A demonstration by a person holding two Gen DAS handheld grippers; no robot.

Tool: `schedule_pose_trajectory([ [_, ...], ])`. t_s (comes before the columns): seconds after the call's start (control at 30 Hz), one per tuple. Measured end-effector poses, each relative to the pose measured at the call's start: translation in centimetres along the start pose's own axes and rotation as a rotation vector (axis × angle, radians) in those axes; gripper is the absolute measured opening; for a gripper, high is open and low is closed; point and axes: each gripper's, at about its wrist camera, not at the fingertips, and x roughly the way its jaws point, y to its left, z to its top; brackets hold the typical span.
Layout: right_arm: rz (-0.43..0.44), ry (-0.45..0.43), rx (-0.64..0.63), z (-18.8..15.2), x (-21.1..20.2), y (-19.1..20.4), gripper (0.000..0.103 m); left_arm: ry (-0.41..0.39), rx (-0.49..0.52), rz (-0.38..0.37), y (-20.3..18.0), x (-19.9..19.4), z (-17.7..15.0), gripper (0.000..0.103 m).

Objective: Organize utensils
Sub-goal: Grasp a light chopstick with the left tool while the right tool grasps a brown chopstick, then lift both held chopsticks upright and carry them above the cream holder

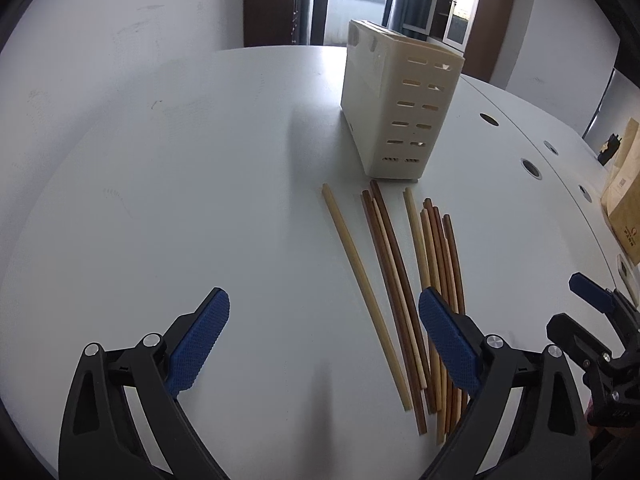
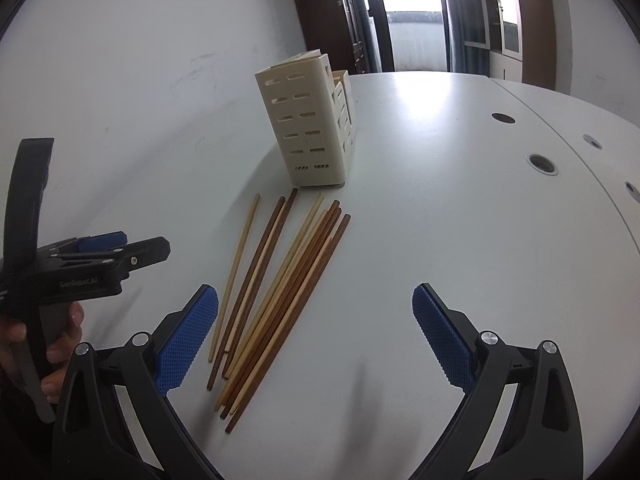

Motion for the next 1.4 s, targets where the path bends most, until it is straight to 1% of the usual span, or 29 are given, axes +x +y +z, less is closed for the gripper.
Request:
schedule_pose_trajectory([
  [0.03,-0.001,0.006,0.003,0.4,0.6,-0.1,0.091,0.011,0.000,-0.004,0.0,0.8,0.6,0.093],
  [0.1,-0.004,0.024,0.008,1.4,2.1,-0.6,0.079,0.036,-0.002,-0.006,0.1,2.5,1.7,0.093],
  [0.13,-0.008,0.034,0.006,1.8,2.8,-0.7,0.076,0.046,-0.005,-0.009,0.1,3.3,2.2,0.093],
  [0.17,-0.013,0.043,0.004,2.3,3.6,-0.9,0.065,0.056,-0.007,-0.009,0.0,4.0,2.8,0.093],
  [0.2,-0.005,0.054,0.005,2.8,4.5,-1.0,0.049,0.064,-0.007,0.001,-0.1,4.8,3.2,0.093],
  [0.23,0.002,0.074,0.008,3.2,5.4,-1.2,0.046,0.075,-0.009,0.021,-0.2,5.6,3.7,0.092],
  [0.27,0.000,0.086,0.009,3.5,6.3,-1.3,0.045,0.082,-0.007,0.029,-0.2,6.2,4.0,0.091],
  [0.33,-0.010,0.115,0.013,4.0,8.0,-1.7,0.042,0.102,0.006,0.041,-0.5,7.6,4.7,0.085],
  [0.4,-0.011,0.135,0.024,4.4,9.5,-2.1,0.032,0.116,0.019,0.056,-0.7,8.8,5.2,0.083],
  [0.43,-0.013,0.145,0.027,4.7,10.1,-2.2,0.031,0.123,0.020,0.067,-0.7,9.4,5.5,0.082],
  [0.5,-0.018,0.150,0.020,5.2,10.9,-2.4,0.024,0.140,0.019,0.075,-0.8,10.7,6.0,0.078],
  [0.53,-0.019,0.153,0.016,5.5,11.3,-2.3,0.023,0.146,0.017,0.080,-0.8,11.1,6.2,0.075],
  [0.67,-0.055,0.174,-0.027,6.1,12.6,-1.6,0.023,0.161,0.023,0.109,-1.1,12.6,6.6,0.074],
  [0.73,-0.074,0.190,-0.045,5.9,13.2,-1.4,0.018,0.168,0.036,0.119,-1.4,13.2,6.7,0.073],
  [0.77,-0.081,0.180,-0.052,5.8,13.2,-1.4,0.014,0.171,0.043,0.123,-1.6,13.4,6.6,0.071],
  [0.87,-0.079,0.174,-0.058,5.7,13.3,-1.4,0.012,0.158,0.040,0.114,-1.9,13.6,6.8,0.067],
  [0.93,-0.074,0.167,-0.052,5.7,13.4,-1.6,0.009,0.162,0.030,0.096,-1.9,13.5,6.9,0.052],
  [0.97,-0.065,0.165,-0.041,5.7,13.4,-1.8,0.008,0.162,0.030,0.101,-2.0,13.4,7.0,0.046],
  [1.0,-0.058,0.161,-0.031,5.4,13.2,-1.8,0.008,0.161,0.030,0.102,-2.1,13.3,7.0,0.029],
  [1.03,-0.057,0.157,-0.023,5.4,13.2,-1.9,0.007,0.161,0.031,0.102,-2.1,13.3,7.1,0.015],
  [1.07,-0.050,0.152,-0.015,5.4,13.1,-2.0,0.007,0.159,0.032,0.109,-2.1,13.3,7.1,0.010],
  [1.13,-0.019,0.129,-0.016,5.4,12.6,-1.9,0.007,0.151,0.038,0.096,-2.3,13.6,6.8,0.007],
  [1.17,0.006,0.107,-0.016,5.5,12.1,-2.0,0.007,0.146,0.049,0.095,-2.5,13.7,6.7,0.006],
  [1.23,0.064,0.076,0.011,5.8,11.3,-2.4,0.007,0.141,0.042,0.075,-2.6,13.7,6.5,0.006],
  [1.3,0.102,0.037,0.033,6.2,10.2,-2.7,0.007,0.156,0.019,0.012,-2.4,13.5,6.4,0.006],
  [1.33,0.128,0.019,0.048,6.4,9.6,-2.9,0.007,0.166,0.007,-0.020,-1.7,12.3,6.8,0.006],
  [1.4,0.177,-0.028,0.072,6.8,8.0,-3.4,0.007,0.154,-0.006,-0.058,-1.5,11.0,6.8,0.006],
])
